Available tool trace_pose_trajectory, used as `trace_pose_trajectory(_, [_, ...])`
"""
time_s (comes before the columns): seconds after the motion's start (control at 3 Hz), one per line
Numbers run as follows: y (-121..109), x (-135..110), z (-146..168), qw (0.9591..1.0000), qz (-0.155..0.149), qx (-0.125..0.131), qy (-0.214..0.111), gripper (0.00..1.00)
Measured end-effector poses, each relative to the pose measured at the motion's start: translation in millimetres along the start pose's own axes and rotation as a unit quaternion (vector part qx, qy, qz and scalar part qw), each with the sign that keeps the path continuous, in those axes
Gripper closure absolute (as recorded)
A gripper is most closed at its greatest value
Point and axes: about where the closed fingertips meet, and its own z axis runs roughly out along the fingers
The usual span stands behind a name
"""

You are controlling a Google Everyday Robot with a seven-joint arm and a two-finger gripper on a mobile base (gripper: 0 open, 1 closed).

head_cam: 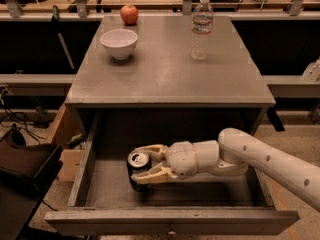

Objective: Place pepsi can into top drawer

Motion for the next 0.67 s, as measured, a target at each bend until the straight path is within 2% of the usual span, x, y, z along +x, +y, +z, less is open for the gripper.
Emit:
trace_pose_trajectory(0.33, [-10.0,17.4,29.7,0.9999,-0.009,-0.005,0.003,1.00])
trace_pose_trajectory(0.67, [-9.4,44.2,55.6,0.9996,-0.023,-0.014,0.005,1.00])
